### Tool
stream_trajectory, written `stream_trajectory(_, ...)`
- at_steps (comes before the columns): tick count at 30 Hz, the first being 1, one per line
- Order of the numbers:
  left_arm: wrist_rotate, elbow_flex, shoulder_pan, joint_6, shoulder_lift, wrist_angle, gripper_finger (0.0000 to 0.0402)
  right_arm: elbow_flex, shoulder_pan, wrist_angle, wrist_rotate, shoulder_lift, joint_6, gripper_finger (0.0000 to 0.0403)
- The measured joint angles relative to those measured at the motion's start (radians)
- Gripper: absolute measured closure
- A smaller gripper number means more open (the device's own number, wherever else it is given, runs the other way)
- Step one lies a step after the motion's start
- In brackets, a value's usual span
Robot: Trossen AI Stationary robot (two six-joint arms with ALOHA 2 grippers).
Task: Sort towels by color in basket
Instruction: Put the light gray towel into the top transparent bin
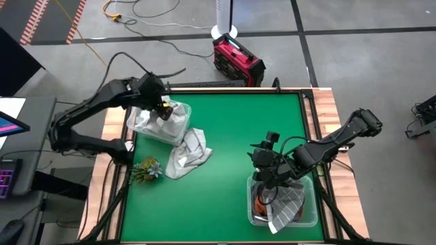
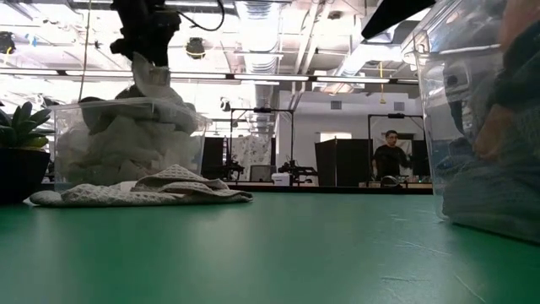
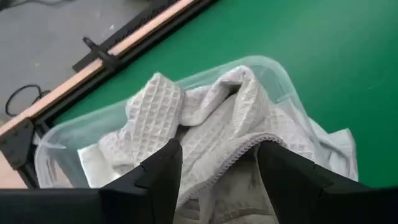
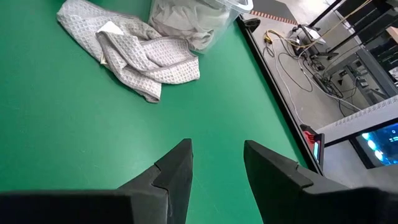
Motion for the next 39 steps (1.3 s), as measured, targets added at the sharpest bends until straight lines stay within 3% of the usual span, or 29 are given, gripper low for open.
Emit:
stream_trajectory(4, -0.048, 0.000, -0.010, -0.021, 0.052, -0.043, 0.0201, 0.000, -0.008, 0.001, 0.000, 0.000, -0.001, 0.0223)
stream_trajectory(11, -0.323, -0.002, -0.055, -0.044, 0.217, -0.217, 0.0201, 0.000, -0.014, 0.001, 0.003, 0.000, -0.001, 0.0223)
stream_trajectory(14, -0.364, -0.002, -0.080, -0.016, 0.277, -0.269, 0.0201, 0.000, -0.014, 0.000, 0.003, 0.000, -0.001, 0.0223)
stream_trajectory(23, -0.334, 0.102, -0.097, 0.063, 0.280, -0.414, 0.0200, 0.000, -0.013, 0.000, 0.003, 0.000, 0.007, 0.0223)
stream_trajectory(29, -0.241, 0.204, -0.097, 0.115, 0.209, -0.411, 0.0200, 0.000, -0.013, 0.000, 0.002, 0.000, 0.026, 0.0223)
stream_trajectory(32, -0.234, 0.216, -0.097, 0.092, 0.171, -0.331, 0.0200, 0.000, -0.012, 0.000, -0.001, 0.000, 0.033, 0.0223)
stream_trajectory(36, -0.145, 0.213, -0.096, 0.074, 0.160, -0.245, 0.0200, 0.000, -0.012, 0.000, -0.001, 0.000, 0.036, 0.0223)
stream_trajectory(39, -0.130, 0.145, -0.105, 0.065, 0.159, -0.156, 0.0200, 0.000, -0.012, 0.000, -0.005, 0.000, 0.047, 0.0223)
